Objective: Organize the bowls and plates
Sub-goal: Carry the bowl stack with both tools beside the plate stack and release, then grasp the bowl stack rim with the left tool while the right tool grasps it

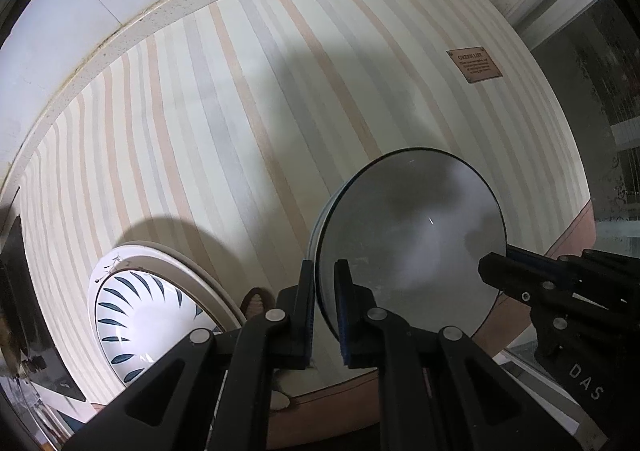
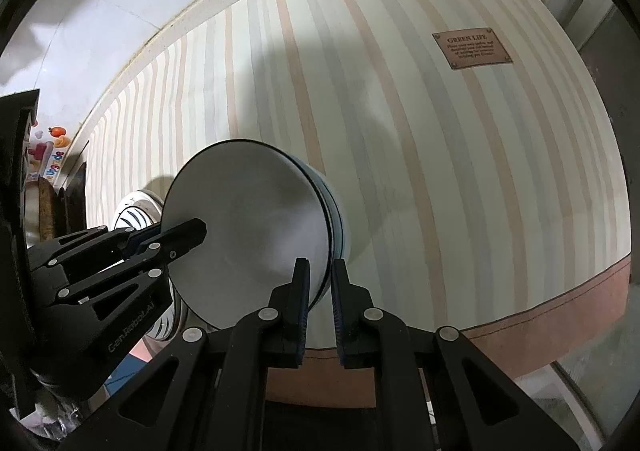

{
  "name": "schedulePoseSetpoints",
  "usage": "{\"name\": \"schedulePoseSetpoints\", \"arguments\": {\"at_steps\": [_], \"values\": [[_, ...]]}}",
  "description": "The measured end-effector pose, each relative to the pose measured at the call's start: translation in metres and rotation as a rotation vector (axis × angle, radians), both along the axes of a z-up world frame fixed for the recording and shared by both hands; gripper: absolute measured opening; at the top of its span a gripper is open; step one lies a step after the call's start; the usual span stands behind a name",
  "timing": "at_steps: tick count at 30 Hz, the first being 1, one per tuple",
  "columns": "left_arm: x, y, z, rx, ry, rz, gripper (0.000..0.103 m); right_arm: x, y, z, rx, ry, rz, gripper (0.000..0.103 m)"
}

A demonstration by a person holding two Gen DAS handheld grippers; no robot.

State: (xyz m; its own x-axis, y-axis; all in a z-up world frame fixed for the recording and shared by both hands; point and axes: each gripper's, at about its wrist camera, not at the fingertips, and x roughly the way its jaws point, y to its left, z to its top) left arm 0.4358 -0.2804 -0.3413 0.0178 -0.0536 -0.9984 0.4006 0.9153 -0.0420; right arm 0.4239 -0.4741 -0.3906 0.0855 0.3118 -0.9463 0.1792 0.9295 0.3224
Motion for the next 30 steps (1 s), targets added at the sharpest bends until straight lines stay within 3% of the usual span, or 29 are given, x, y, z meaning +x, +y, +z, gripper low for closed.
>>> {"name": "schedulePoseSetpoints", "arguments": {"at_steps": [5, 11, 16, 23, 26, 27, 28, 30], "values": [[-0.005, 0.005, 0.011, -0.017, -0.015, 0.006, 0.008, -0.003, 0.002, 0.009, -0.023, -0.020, 0.005, 0.013], [-0.025, 0.018, 0.060, -0.057, -0.109, -0.003, 0.009, -0.026, 0.007, 0.045, -0.063, -0.094, 0.006, 0.014], [-0.045, 0.029, 0.098, -0.098, -0.158, -0.011, 0.016, -0.052, 0.010, 0.084, -0.078, -0.160, -0.004, 0.040], [-0.065, 0.044, 0.143, -0.149, -0.200, -0.003, 0.024, -0.086, 0.022, 0.138, -0.084, -0.255, 0.004, 0.063], [-0.072, 0.050, 0.156, -0.175, -0.201, 0.007, 0.038, -0.098, 0.026, 0.156, -0.088, -0.287, 0.001, 0.074], [-0.074, 0.052, 0.159, -0.176, -0.199, 0.007, 0.048, -0.101, 0.026, 0.161, -0.089, -0.295, 0.001, 0.078], [-0.077, 0.055, 0.163, -0.182, -0.197, 0.011, 0.063, -0.103, 0.027, 0.166, -0.091, -0.301, 0.000, 0.081], [-0.080, 0.059, 0.168, -0.190, -0.199, 0.024, 0.079, -0.110, 0.027, 0.175, -0.099, -0.308, -0.010, 0.085]]}}
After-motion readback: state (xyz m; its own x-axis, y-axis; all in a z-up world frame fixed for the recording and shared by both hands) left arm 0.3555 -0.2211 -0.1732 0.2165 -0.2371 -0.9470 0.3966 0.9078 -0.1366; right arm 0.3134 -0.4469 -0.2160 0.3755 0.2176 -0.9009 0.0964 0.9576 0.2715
